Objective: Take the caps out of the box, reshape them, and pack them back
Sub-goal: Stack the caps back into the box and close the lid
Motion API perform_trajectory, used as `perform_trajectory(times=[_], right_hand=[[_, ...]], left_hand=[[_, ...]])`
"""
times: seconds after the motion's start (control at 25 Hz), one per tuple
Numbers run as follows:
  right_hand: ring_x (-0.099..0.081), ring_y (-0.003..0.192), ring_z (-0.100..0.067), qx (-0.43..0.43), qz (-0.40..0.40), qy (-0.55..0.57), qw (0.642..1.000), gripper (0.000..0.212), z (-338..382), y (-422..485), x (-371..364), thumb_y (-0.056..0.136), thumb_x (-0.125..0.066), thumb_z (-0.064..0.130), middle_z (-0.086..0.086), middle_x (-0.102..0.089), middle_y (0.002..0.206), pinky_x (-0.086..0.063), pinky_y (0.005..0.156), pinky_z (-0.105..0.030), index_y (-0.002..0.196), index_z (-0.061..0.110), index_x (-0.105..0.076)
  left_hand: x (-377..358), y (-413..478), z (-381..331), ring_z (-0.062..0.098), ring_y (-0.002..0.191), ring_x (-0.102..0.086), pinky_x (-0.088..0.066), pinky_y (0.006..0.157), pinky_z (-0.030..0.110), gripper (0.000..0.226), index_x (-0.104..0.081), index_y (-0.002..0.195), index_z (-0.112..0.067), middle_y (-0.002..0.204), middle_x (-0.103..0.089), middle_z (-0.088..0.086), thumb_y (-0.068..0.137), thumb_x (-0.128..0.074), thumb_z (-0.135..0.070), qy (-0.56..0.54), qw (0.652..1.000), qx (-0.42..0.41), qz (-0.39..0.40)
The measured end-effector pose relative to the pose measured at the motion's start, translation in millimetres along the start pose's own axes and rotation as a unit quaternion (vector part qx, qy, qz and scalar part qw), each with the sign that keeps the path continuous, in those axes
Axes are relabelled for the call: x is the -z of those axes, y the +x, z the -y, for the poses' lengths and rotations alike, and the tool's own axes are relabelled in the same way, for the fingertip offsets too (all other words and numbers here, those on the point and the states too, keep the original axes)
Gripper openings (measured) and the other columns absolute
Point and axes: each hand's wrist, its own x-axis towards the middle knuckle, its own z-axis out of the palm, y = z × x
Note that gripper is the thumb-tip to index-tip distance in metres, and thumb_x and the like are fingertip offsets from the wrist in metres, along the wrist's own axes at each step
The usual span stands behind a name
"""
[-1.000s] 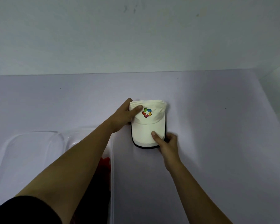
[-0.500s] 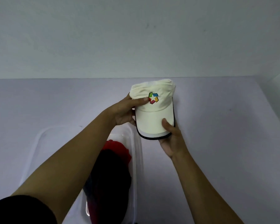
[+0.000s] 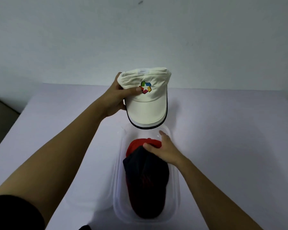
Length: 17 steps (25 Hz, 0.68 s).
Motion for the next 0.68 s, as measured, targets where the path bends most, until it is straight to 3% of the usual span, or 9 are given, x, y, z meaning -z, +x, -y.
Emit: perform_trajectory(times=[0.04, 0.12, 0.28, 0.4, 0.52, 0.68], right_hand=[[-0.019, 0.144, -0.026, -0.011, 0.021, -0.086, 0.996, 0.129, 2, 5, -5, 0.054, -0.066, 0.076, -0.007, -0.011, 0.158, -0.025, 0.115, -0.041, 0.149, 0.019, 0.000], [-0.028, 0.140, -0.029, -0.046, 0.053, -0.143, 0.987, 0.135, 10, 13, -8, 0.052, -0.077, 0.066, -0.012, -0.020, 0.155, -0.032, 0.111, -0.039, 0.148, 0.011, 0.001], [-0.050, 0.119, -0.024, -0.003, 0.052, -0.165, 0.985, 0.110, 24, 10, -2, 0.048, -0.087, 0.051, -0.007, -0.048, 0.131, -0.047, 0.094, -0.034, 0.133, 0.009, -0.031], [-0.049, 0.120, -0.025, 0.058, 0.058, -0.190, 0.978, 0.111, 24, -13, -7, 0.047, -0.083, 0.059, -0.004, -0.046, 0.132, -0.048, 0.098, -0.044, 0.133, 0.022, -0.024], [-0.050, 0.118, -0.020, 0.122, 0.042, -0.183, 0.974, 0.107, 19, -38, -10, 0.045, -0.076, 0.069, 0.002, -0.047, 0.131, -0.049, 0.097, -0.042, 0.129, 0.031, -0.022], [-0.048, 0.119, -0.015, 0.155, 0.014, -0.190, 0.969, 0.104, 16, -58, -14, 0.049, -0.074, 0.070, 0.006, -0.045, 0.132, -0.047, 0.100, -0.038, 0.130, 0.034, -0.020]], left_hand=[[5, -4, 1, 0.024, 0.120, -0.056, -0.056, 0.074, 0.053, 0.062, -0.037, 0.124, -0.022, 0.130, -0.058, 0.000, 0.074, -0.073, -0.016, 0.005, 1.000, -0.006, 0.002], [12, -10, 5, 0.025, 0.119, -0.056, -0.056, 0.076, 0.054, 0.046, -0.039, 0.104, -0.028, 0.125, -0.059, 0.001, 0.075, -0.072, -0.014, 0.012, 1.000, -0.022, 0.012], [19, -11, 16, 0.023, 0.106, -0.062, -0.055, 0.069, 0.042, 0.045, -0.035, 0.091, -0.028, 0.112, -0.061, 0.003, 0.073, -0.070, -0.007, 0.006, 0.998, -0.059, 0.017], [22, -8, 25, 0.023, 0.097, -0.062, -0.052, 0.061, 0.035, 0.050, -0.033, 0.089, -0.026, 0.102, -0.058, 0.005, 0.069, -0.075, -0.009, -0.003, 0.996, -0.084, 0.026], [16, -7, 44, 0.021, 0.087, -0.053, -0.047, 0.061, 0.030, 0.052, -0.034, 0.089, -0.024, 0.089, -0.048, 0.005, 0.066, -0.079, -0.013, 0.071, 0.992, -0.091, 0.050], [5, -16, 90, 0.018, 0.076, -0.043, -0.040, 0.063, 0.036, 0.052, -0.037, 0.087, -0.022, 0.081, -0.041, 0.002, 0.061, -0.082, -0.025, 0.128, 0.986, -0.061, 0.089]])
